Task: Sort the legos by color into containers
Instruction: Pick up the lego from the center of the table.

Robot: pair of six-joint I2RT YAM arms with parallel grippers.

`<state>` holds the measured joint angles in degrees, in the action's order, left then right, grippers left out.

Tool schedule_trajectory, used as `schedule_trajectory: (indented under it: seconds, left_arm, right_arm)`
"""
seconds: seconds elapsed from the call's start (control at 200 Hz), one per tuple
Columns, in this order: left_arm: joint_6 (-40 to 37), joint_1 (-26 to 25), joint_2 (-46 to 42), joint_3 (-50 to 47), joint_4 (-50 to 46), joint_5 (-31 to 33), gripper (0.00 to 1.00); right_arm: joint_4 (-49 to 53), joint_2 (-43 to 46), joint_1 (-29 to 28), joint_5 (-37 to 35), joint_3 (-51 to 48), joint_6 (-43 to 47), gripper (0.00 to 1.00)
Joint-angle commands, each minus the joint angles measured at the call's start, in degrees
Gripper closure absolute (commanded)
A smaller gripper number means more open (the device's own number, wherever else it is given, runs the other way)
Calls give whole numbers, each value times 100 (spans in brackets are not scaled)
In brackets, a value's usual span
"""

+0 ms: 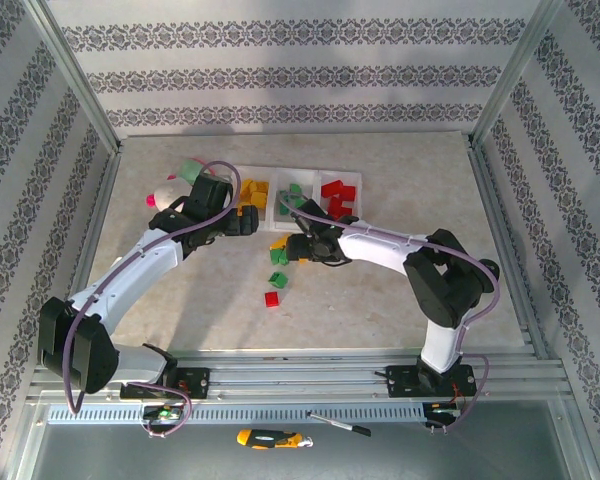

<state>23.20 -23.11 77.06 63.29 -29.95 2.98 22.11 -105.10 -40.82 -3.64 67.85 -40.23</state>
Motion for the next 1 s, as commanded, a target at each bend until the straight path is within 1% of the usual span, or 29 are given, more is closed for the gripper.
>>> schedule_trajectory:
  seconds: [0.0, 0.275, 0.475, 0.61, 0.7, 0.889, 0.994]
  left_arm:
    - [38, 59, 20, -32, 102, -78, 1]
    - [-41, 60, 117, -50, 121, -136, 1]
    - [-22, 56, 132, -106, 183, -164, 1]
    - [-8, 55, 191, -99, 236, -221, 1]
    - [11, 67, 216, -101, 270, -254, 1]
    - [-23, 70, 197, -105, 254, -220, 1]
    - [-39, 69, 182, -116, 227, -203, 1]
  right_arm:
    - [-204, -184, 60, -132, 184, -624, 18]
    - [-82, -372, 145, -292, 147, -657, 20]
    - [20, 153, 121, -501, -319, -688, 25]
    - [33, 350, 123, -485, -458, -611, 28]
    - [69, 194, 120, -447, -329, -477, 29]
    - [282, -220, 100, -451, 37, -160, 37]
    - [416, -361, 63, -506, 207, -81, 43]
